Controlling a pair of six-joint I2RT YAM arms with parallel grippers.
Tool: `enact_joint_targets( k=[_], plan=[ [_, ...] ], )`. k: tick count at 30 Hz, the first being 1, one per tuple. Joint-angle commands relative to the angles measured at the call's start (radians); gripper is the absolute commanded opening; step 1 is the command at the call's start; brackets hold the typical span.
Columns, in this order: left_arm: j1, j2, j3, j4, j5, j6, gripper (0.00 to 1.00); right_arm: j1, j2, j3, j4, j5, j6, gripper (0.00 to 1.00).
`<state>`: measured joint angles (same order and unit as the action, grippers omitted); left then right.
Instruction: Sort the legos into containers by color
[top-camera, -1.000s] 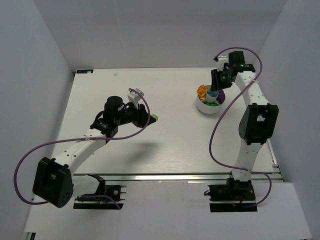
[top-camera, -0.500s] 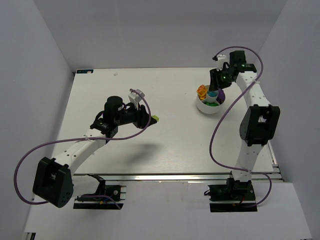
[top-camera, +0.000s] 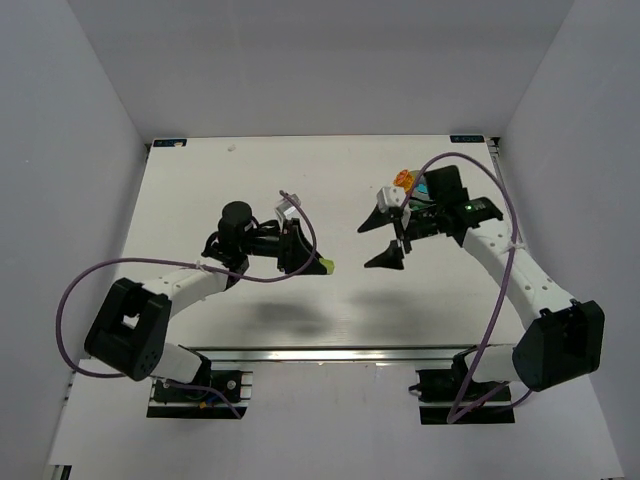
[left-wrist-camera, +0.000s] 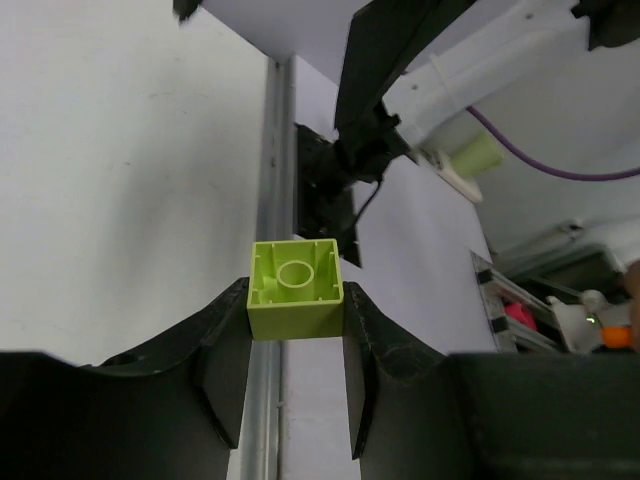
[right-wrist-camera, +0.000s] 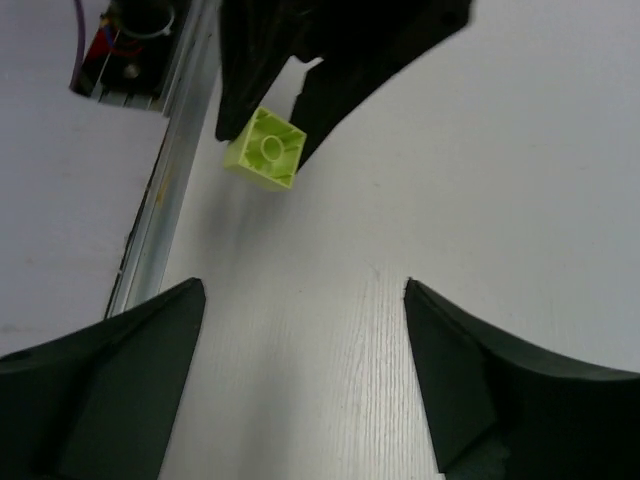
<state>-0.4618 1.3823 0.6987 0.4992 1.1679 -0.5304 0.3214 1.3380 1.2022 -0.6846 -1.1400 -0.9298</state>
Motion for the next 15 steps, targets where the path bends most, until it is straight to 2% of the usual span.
enact_joint_targets(
  k=[1, 2, 3, 4, 5, 6, 7, 8, 10, 15],
  plan=[
    [-0.001, 0.046, -0.045, 0.488, 0.174, -0.336, 0.02, 0.066, -0.026, -0.056, 0.073, -0.015, -0.191, 0.89],
    [-0.001, 0.087, -0.062, 0.586, 0.173, -0.479, 0.02, 0.088, -0.020, -0.040, 0.071, 0.003, -0.185, 0.89],
    [-0.001, 0.113, -0.082, 0.676, 0.173, -0.561, 0.03, 0.100, -0.017, -0.038, 0.115, 0.034, -0.155, 0.89],
    [-0.001, 0.141, -0.090, 0.882, 0.167, -0.635, 0.03, 0.122, -0.022, -0.042, 0.146, 0.102, -0.124, 0.89],
    [-0.001, 0.206, -0.096, 0.992, 0.156, -0.792, 0.03, 0.137, -0.017, -0.038, 0.186, 0.138, -0.077, 0.89],
    [-0.001, 0.240, -0.099, 1.195, 0.147, -0.877, 0.03, 0.154, -0.013, -0.036, 0.216, 0.173, -0.035, 0.89],
    [-0.001, 0.276, -0.099, 1.285, 0.107, -0.949, 0.03, 0.162, -0.011, -0.036, 0.232, 0.222, -0.017, 0.89],
    [-0.001, 0.335, -0.093, 1.317, 0.092, -1.039, 0.03, 0.169, -0.010, -0.030, 0.258, 0.250, 0.000, 0.89],
    [-0.001, 0.360, -0.079, 1.314, 0.064, -1.056, 0.01, 0.197, -0.003, -0.026, 0.299, 0.311, 0.090, 0.89],
    [-0.001, 0.347, -0.050, 1.233, -0.051, -1.054, 0.00, 0.238, -0.002, -0.010, 0.306, 0.371, 0.132, 0.87]
  ],
)
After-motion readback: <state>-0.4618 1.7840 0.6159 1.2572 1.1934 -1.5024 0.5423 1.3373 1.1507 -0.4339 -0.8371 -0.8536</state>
